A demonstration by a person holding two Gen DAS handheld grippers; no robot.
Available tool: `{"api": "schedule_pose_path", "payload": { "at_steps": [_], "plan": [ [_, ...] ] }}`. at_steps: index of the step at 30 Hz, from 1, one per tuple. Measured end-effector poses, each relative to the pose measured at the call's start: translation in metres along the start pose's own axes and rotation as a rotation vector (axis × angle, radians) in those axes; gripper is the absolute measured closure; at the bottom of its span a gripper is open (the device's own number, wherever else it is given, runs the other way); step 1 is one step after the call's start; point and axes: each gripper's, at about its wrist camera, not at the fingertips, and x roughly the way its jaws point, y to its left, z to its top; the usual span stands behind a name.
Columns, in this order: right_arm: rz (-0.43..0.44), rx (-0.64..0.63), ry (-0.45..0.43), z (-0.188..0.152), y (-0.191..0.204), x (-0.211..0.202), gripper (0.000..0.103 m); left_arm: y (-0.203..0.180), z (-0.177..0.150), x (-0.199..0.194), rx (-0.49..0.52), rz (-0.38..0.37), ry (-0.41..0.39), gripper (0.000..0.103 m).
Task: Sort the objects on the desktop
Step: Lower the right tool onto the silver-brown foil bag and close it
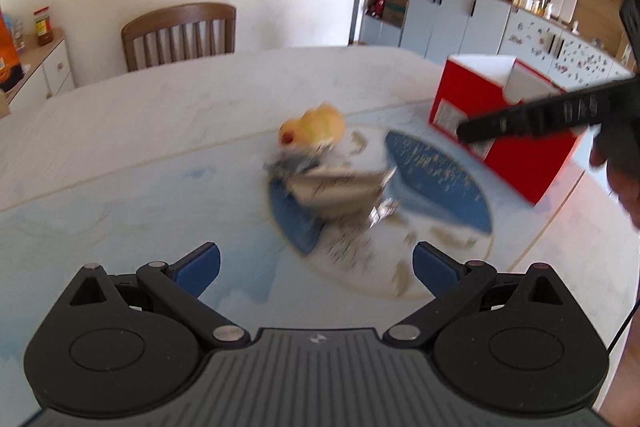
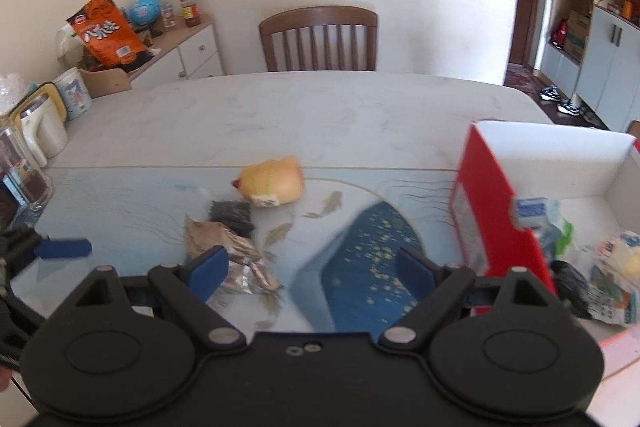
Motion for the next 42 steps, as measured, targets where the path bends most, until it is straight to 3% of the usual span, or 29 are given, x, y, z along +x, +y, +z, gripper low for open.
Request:
{"api": "schedule_pose_path", "payload": {
  "at_steps": [8,16,28,40,42],
  "plan": [
    [0.043,-0.059,0.016,0.012,0.023,0.019,0.012,0.011,-0.026,-0.002,0.006,0.022,0.019,0.000],
    [0.070,-0.076,0.045,0.011,0.039,0.037,0.012,0.036,-0.043,0.008,0.003,-0.041,0.017,0.000],
    [0.087,-0.102,0.091,-0.001,0.062,0.071,0.014,0.041,-0.063,0.020,0.164,-0.072,-0.018,0.000],
    [0.029,-0.122,0.135,-0.011,0.067,0.104,0.032,0.040,-0.064,0.022,0.193,-0.071,-0.033,0.003],
    [0.029,-0.127,0.134,-0.011,0.068,0.104,0.040,0.039,-0.065,0.021,0.197,-0.072,-0.039,0.006]
  ]
}}
